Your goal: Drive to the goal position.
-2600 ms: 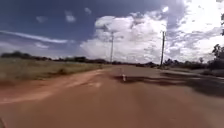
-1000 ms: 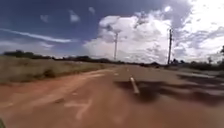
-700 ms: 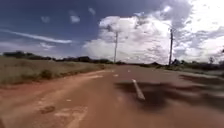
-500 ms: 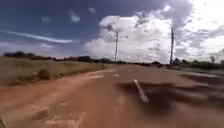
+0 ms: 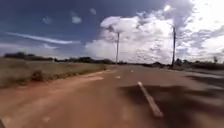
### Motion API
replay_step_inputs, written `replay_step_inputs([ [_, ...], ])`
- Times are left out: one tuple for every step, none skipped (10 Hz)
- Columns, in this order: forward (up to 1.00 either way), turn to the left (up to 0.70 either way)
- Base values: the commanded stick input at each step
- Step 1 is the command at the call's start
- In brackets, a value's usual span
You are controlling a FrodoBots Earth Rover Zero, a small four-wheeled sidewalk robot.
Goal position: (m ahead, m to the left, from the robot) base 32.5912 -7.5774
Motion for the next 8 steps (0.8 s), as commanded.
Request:
replay_step_inputs([
  [1.00, -0.24],
  [1.00, -0.29],
  [1.00, 0.00],
  [1.00, 0.00],
  [1.00, 0.00],
  [1.00, 0.00],
  [1.00, 0.00],
  [1.00, 0.00],
])
